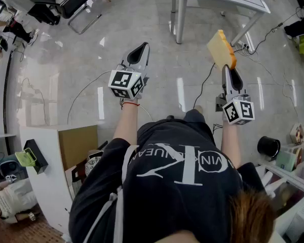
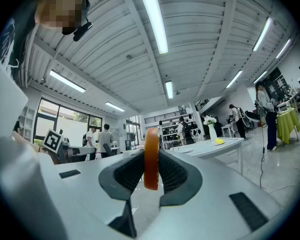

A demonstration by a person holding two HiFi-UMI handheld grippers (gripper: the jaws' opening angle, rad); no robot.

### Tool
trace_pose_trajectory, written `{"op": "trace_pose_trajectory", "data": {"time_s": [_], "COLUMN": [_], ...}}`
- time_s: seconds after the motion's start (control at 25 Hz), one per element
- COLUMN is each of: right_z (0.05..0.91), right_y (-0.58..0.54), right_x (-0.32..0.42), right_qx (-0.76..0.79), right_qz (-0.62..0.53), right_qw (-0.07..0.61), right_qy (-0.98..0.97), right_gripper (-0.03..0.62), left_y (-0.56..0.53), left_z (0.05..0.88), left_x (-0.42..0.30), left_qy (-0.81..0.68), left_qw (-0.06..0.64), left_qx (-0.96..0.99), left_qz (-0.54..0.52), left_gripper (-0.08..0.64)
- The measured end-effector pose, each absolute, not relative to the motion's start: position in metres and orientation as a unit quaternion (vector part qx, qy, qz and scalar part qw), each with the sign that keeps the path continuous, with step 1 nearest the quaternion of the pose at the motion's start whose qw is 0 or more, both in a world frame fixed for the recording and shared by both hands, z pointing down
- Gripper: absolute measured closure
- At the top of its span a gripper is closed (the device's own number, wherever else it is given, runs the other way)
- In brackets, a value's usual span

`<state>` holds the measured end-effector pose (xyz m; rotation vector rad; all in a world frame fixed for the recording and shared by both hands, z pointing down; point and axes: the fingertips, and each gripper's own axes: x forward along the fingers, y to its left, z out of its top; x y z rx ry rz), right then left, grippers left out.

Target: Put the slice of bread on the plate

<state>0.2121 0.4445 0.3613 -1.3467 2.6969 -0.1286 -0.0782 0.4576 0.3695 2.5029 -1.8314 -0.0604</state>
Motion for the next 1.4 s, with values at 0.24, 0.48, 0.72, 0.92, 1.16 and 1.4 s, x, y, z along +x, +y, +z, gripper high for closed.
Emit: {"op": "trace_pose_trajectory", "data": {"time_s": [0.24,0.48,0.72,0.92,1.16,1.4], "right_z": [0.36,0.36,0.357,0.365,0.376,0.382], "right_y": [0.442,0.445,0.435,0.412,0.355,0.292], "right_x": [0.21,0.209,0.218,0.216,0.198,0.174], "right_qx": [-0.452,-0.456,-0.463,-0.464,-0.466,-0.463], "right_qz": [-0.04,-0.036,-0.044,-0.052,-0.073,-0.082], "right_qw": [0.06,0.056,0.062,0.057,0.062,0.063], "right_qy": [0.889,0.887,0.883,0.882,0.88,0.881], "right_gripper": [0.508,0.508,0.507,0.506,0.507,0.506], "left_y": [0.453,0.453,0.44,0.419,0.373,0.307], "left_z": [0.369,0.371,0.373,0.378,0.391,0.391], "left_x": [-0.083,-0.088,-0.084,-0.087,-0.108,-0.134], "left_qy": [-0.593,-0.587,-0.584,-0.585,-0.592,-0.593], "left_qw": [0.023,0.028,0.035,0.04,0.054,0.061], "left_qx": [0.804,0.808,0.81,0.809,0.804,0.802], "left_qz": [-0.027,-0.027,-0.036,-0.037,-0.018,-0.019], "left_gripper": [0.558,0.558,0.558,0.558,0.558,0.558]}}
